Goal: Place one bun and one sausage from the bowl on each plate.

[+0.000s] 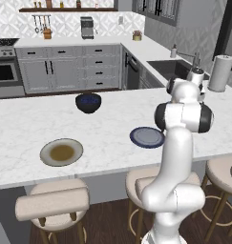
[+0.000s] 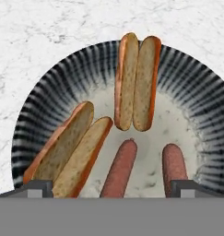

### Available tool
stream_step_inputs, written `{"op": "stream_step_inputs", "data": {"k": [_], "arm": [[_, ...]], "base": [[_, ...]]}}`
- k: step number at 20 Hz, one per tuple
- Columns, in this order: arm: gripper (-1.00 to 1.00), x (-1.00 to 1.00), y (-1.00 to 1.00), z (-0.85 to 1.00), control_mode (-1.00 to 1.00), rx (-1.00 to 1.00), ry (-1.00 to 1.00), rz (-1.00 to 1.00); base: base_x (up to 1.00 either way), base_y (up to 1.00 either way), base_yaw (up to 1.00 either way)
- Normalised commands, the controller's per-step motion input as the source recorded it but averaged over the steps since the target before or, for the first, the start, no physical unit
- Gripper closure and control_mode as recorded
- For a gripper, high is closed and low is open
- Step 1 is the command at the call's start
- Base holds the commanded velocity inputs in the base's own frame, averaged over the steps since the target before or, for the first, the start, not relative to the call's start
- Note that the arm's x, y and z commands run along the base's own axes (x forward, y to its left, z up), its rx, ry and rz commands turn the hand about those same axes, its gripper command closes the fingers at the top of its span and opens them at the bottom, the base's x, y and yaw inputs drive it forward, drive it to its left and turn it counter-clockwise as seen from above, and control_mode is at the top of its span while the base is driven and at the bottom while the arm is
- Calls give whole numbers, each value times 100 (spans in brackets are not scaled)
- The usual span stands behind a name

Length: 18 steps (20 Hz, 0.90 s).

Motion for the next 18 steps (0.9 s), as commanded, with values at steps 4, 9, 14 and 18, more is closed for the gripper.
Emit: {"op": "stream_step_inputs", "data": {"k": [4, 9, 14, 18], "arm": [[-100, 44, -19, -29, -100, 0, 0, 0], [-100, 50, -34, -33, -100, 0, 0, 1], [-100, 43, -33, -32, -100, 0, 0, 0], [-100, 13, -1, -25, -100, 0, 0, 0]], "base": [[0, 0, 0], [0, 0, 0], [0, 0, 0], [0, 0, 0]]}}
